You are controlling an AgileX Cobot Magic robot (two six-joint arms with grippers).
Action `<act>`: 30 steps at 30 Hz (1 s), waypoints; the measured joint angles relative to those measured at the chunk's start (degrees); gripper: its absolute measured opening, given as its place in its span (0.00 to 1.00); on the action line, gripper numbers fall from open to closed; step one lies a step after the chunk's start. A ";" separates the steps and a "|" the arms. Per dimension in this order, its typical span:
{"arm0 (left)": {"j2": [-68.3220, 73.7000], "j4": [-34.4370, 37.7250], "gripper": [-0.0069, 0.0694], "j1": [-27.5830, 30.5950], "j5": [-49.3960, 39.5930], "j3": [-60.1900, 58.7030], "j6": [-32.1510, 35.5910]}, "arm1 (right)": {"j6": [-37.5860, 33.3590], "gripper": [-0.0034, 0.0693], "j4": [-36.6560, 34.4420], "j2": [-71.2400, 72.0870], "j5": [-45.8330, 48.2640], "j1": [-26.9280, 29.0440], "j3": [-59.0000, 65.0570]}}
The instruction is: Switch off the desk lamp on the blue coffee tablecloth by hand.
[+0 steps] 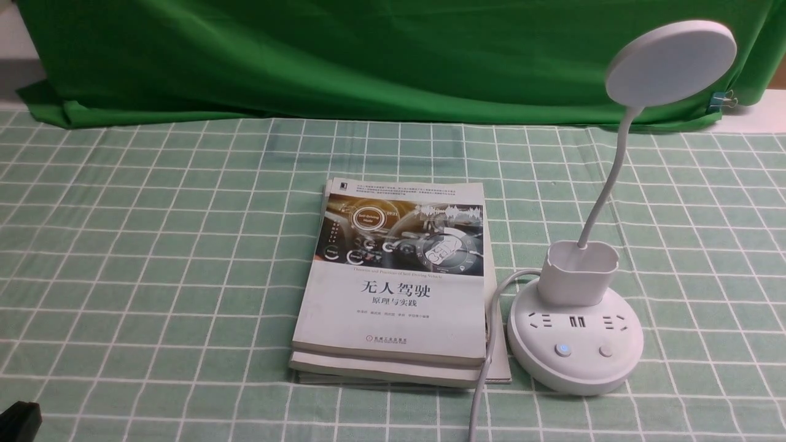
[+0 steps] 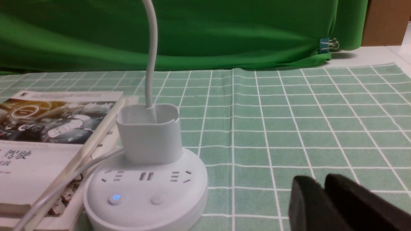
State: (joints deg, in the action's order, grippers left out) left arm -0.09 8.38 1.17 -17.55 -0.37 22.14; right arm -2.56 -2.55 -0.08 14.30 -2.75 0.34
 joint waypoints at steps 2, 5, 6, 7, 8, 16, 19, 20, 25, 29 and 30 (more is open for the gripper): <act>0.00 0.00 0.09 0.00 0.00 0.00 0.00 | 0.00 0.18 0.00 0.00 0.00 0.00 0.00; 0.00 0.00 0.09 0.00 0.00 0.00 0.00 | 0.00 0.19 0.00 0.00 0.00 0.00 0.00; 0.00 0.00 0.09 0.00 0.00 0.00 0.00 | 0.00 0.19 0.00 0.00 0.00 0.04 0.00; 0.00 0.00 0.09 0.00 0.00 0.00 0.00 | 0.00 0.19 0.00 0.00 0.00 0.04 0.00; 0.00 0.00 0.09 0.00 0.00 0.00 0.00 | 0.00 0.20 0.00 0.00 0.00 0.04 0.00; 0.00 0.00 0.09 0.00 0.00 0.00 0.00 | 0.00 0.23 0.00 0.00 0.00 0.06 0.00; 0.00 0.00 0.09 0.00 0.00 0.00 0.00 | 0.00 0.24 0.00 0.00 0.00 0.06 0.00; 0.00 0.00 0.09 0.00 0.00 0.00 0.00 | 0.00 0.24 0.00 0.00 0.00 0.06 0.00; 0.00 0.00 0.09 0.00 0.00 0.00 0.00 | 0.00 0.25 0.00 0.00 0.00 0.06 0.00; 0.00 0.00 0.09 0.00 0.00 0.00 0.00 | 0.00 0.25 0.00 0.00 0.00 0.06 0.00; 0.00 0.00 0.09 0.00 0.00 0.00 0.00 | 0.00 0.25 0.00 0.00 0.00 0.06 0.00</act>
